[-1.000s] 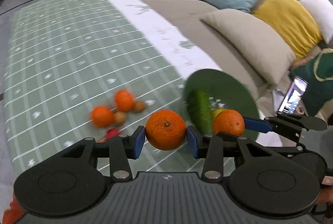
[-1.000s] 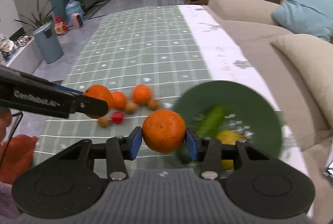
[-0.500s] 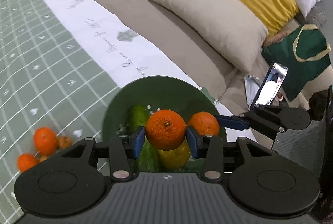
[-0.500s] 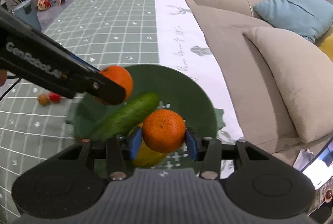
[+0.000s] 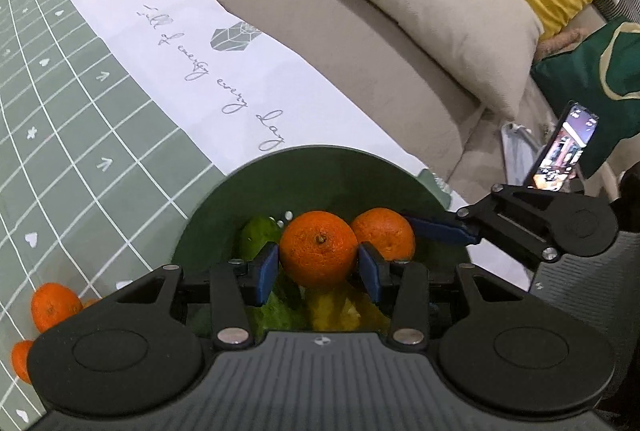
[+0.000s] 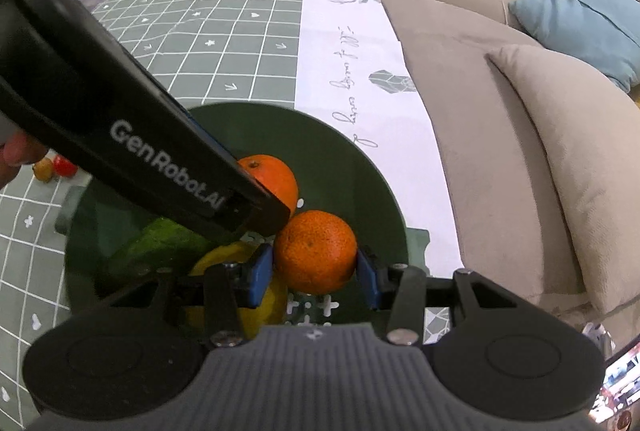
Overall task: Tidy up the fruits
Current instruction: 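Carry both oranges into the green colander and release them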
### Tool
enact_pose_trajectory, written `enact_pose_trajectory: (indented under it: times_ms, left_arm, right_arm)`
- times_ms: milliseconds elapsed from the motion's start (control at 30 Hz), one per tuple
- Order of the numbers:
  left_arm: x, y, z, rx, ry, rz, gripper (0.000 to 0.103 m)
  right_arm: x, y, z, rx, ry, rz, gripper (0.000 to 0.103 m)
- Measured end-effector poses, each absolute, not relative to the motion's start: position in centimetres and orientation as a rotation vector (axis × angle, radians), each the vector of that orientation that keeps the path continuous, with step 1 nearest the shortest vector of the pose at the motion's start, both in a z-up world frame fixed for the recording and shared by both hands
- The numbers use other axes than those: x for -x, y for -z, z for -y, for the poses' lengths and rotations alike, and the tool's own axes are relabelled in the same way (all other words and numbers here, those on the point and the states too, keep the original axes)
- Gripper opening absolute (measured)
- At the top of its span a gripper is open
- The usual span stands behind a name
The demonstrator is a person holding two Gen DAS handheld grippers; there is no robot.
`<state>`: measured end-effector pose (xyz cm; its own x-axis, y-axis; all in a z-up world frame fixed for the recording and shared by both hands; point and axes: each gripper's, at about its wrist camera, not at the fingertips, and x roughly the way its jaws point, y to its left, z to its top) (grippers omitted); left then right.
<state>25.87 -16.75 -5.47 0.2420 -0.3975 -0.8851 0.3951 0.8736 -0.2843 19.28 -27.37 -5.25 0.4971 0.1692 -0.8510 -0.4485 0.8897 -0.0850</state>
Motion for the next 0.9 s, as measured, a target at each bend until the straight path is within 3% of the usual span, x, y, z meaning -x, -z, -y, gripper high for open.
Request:
enact_pose_trajectory:
  times_ms: [467,900]
  left_arm:
    - [-25.7,4.9,16.4,-0.005,0.521,-1.195,0.055]
    - [-20.7,-1.5,12.7,-0.079,0.422,-1.018,0.055]
  right_arm:
    - [-18.8,4.4,27.2,0.329,-0.358,-0.957,0.045]
    - [-15.7,-1.1,26.1,0.243,-0.304,-0.867,0.07]
